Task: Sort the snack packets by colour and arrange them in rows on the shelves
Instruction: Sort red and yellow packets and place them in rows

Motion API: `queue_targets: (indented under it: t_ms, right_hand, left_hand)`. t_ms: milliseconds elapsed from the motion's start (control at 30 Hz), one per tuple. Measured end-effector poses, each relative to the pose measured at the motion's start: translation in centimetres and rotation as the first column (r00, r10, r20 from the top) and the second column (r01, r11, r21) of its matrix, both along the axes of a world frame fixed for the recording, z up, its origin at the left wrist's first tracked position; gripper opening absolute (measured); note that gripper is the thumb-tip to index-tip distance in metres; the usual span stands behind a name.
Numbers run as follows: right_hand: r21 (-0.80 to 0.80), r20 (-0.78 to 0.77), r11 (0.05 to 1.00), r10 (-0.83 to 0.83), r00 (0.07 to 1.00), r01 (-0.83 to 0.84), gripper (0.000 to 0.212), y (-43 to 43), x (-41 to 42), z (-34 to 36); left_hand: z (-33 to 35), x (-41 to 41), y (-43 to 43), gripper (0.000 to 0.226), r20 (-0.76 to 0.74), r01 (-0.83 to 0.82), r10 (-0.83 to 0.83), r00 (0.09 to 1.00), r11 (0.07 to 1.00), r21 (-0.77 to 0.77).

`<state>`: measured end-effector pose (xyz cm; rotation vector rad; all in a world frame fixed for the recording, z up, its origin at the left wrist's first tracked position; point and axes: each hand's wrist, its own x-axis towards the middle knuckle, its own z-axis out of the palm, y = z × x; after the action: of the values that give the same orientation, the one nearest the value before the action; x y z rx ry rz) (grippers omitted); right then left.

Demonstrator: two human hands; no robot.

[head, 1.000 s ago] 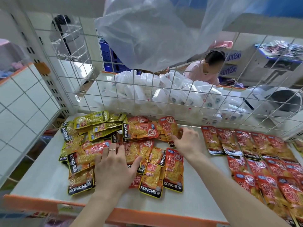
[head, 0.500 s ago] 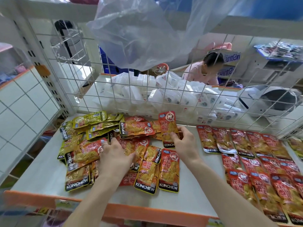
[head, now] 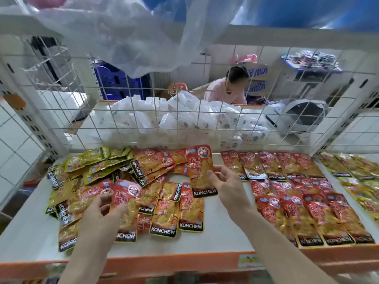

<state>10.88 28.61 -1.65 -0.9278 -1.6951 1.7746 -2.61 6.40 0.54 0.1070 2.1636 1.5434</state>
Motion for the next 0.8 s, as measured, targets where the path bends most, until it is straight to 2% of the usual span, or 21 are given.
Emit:
queue_targets:
  t_ms: [133,333,467,800]
  right_hand:
    - [-0.043,0.007,0.999,0.009,1.000,-0.009,0.011,-0.9,1.9,-0.1]
    - [-0.110,0.000,0.994,-0.020,1.000,0.020,0.022,-1.7,4.3,-0.6]
    - [-0.162,0.015,0.985,-0.053,0.998,0.055,0.015,-1.0,6.5,-0.9]
    - [-0.097,0.074,0.990,-0.096,0.993,0.103,0.015,3.9,12.9,-1.6]
  left_hand:
    - [0.5,1.0,0.2,0.012,0.018,0.045,-0.047,0.999,0.993,0.106]
    - [0.2,2.7,2.1,0.012,0.087,0.099,-0.111,0.990,0.986,0.137]
    - [-0.2,4.1,4.0,0.013,0.137,0.135,-0.157,0.978,0.978,0.157]
    - [-1.0,8.6,10.0,0.013,0.150,0.159,-0.180,0.972,0.977,0.141]
